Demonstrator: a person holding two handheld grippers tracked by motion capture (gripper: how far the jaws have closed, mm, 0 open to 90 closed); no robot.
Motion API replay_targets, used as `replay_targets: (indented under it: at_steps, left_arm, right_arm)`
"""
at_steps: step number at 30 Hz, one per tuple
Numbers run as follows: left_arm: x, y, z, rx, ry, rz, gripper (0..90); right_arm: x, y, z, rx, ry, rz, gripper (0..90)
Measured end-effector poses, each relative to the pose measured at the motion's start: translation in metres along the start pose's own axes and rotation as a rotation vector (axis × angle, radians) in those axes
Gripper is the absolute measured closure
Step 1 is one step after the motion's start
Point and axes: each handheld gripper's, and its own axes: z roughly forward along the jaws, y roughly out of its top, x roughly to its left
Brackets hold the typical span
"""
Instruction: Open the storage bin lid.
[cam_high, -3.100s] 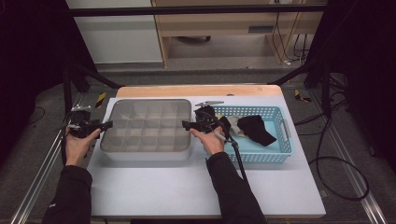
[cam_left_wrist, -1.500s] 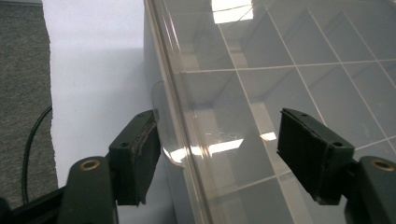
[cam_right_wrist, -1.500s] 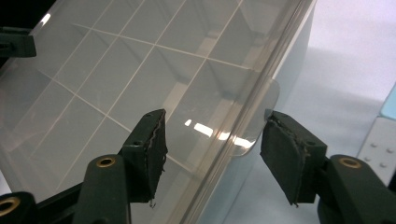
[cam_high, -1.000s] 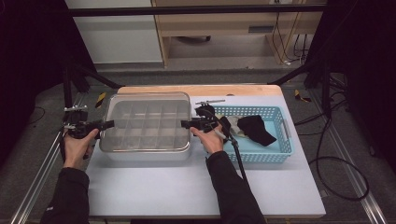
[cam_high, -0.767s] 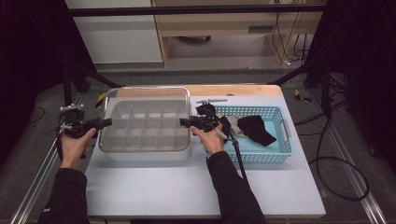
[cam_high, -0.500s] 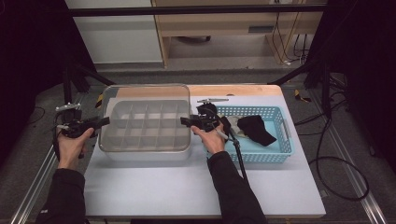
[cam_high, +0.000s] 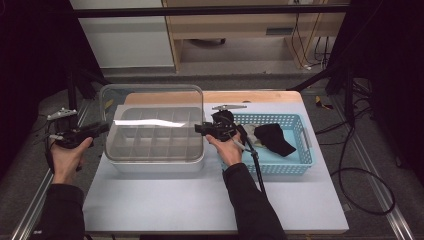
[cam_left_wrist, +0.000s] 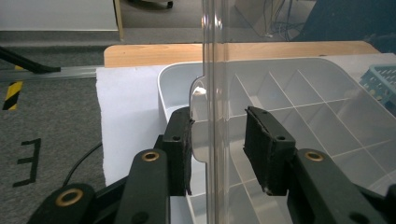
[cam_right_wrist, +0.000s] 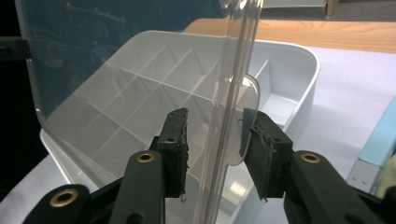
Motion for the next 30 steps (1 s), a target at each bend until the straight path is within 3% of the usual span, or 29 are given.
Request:
replay_targets:
  at_steps: [14,30]
  left_arm:
    - [-0.007,0.002,-0.012,-0.035,0.005,0.012,64.9]
    - [-0.02,0.0,-0.038,-0.079,-0.007,0.028,65.4]
  right_arm:
    - [0.005,0.005,-0.017,-0.049,0.034,0.008,66.0]
    - [0.02,0.008,-0.047,-0.104,0.067,-0.03,67.9]
